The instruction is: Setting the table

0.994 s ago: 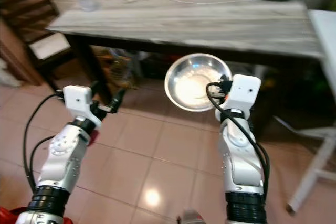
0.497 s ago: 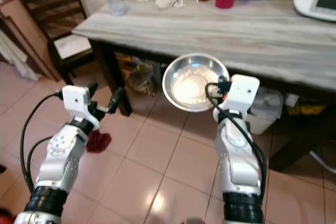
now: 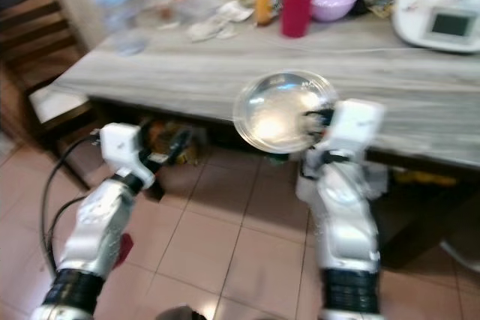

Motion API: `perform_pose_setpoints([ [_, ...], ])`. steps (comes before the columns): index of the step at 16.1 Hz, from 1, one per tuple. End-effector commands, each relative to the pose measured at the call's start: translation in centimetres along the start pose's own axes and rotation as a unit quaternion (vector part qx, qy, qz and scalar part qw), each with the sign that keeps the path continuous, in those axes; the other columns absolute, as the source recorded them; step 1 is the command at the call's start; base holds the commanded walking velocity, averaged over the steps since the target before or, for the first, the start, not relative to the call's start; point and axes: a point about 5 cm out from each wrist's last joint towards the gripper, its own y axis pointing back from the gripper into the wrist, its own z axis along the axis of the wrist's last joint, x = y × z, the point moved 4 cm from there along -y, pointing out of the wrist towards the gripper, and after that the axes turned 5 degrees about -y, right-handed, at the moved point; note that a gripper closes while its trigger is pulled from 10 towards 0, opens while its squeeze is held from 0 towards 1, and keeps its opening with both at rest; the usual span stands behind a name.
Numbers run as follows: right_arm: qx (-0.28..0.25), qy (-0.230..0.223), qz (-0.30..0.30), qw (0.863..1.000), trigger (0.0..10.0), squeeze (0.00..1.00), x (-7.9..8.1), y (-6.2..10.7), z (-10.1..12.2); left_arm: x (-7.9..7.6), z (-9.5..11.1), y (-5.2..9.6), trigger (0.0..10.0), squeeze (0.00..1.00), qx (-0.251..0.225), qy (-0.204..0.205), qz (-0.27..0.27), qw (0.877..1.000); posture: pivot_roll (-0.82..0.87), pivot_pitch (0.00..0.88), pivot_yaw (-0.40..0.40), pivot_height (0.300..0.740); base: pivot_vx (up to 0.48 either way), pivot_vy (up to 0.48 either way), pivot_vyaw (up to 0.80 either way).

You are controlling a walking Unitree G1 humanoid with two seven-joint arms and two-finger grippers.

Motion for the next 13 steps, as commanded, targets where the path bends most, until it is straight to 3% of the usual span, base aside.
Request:
perform_pose_setpoints([
  [1,-0.007,0.006,-0.013,1.0,10.0,0.0,-0.87,-0.06,0.48,-0.55,0.47,-0.2,10.0,0.0,-0.008,-0.002,-0.01,1.0,-0.19,0.106,0.048,0.74,0.345,0.0,-0.8],
  [9,-0.011,0.012,-0.017,1.0,10.0,0.0,-1.08,-0.28,0.68,-1.12,0.23,-0.06,10.0,0.0,-0.004,0.001,-0.019,1.0,-0.19,0.103,0.044,0.74,0.341,0.0,-0.8],
  [13,-0.016,0.012,-0.029,0.999,10.0,0.0,-1.63,-0.34,0.85,-1.17,0.42,0.05,10.0,0.0,-0.009,0.006,-0.012,1.0,-0.19,0.104,0.045,0.74,0.0,0.0,-0.12],
])
